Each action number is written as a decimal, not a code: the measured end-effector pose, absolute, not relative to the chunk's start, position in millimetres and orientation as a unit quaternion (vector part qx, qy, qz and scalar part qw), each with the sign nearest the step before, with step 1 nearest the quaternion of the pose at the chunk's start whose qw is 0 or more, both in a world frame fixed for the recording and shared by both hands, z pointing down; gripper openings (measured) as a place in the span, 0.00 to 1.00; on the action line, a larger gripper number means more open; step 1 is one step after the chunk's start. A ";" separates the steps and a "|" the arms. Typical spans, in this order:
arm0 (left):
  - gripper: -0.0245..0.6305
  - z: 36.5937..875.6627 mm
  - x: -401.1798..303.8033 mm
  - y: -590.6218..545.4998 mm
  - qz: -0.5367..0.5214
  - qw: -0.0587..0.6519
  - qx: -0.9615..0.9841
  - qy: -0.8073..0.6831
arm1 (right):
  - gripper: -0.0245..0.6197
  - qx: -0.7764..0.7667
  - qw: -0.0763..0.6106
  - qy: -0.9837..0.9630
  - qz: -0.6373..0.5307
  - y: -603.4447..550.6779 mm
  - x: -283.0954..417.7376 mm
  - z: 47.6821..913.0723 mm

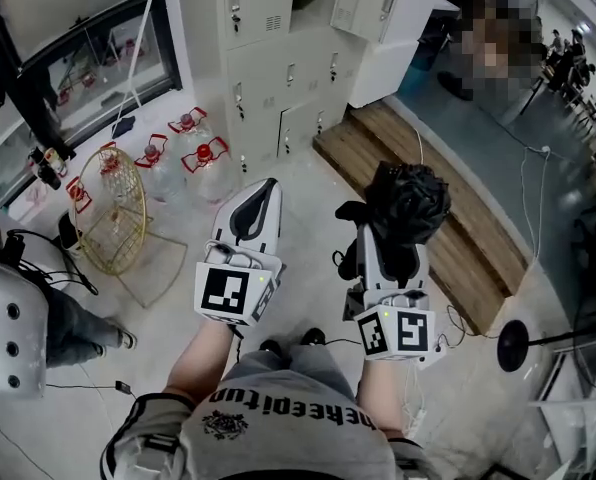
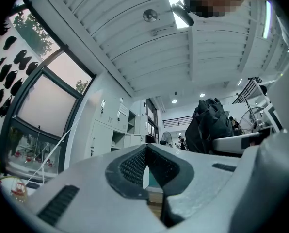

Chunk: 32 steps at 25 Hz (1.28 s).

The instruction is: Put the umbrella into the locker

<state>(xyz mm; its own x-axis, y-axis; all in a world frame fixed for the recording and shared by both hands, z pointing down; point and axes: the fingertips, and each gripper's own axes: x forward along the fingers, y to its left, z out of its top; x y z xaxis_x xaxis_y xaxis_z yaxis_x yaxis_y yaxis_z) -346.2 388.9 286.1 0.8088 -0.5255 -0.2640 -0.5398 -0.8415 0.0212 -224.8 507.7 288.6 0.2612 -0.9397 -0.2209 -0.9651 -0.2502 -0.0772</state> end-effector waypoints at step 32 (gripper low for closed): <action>0.04 268.0 -204.1 210.1 0.154 0.055 -0.930 0.330 | 0.42 -0.736 0.105 0.666 0.057 304.2 -74.6 278.3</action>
<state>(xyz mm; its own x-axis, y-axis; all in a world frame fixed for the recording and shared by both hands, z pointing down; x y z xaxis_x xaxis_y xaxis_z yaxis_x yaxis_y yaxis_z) -204.1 210.1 268.0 0.7351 -0.5962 -0.3227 -0.6302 -0.7764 -0.0011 -74.6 304.2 278.3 0.1061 -0.9687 -0.2242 -0.9928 -0.0906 -0.0785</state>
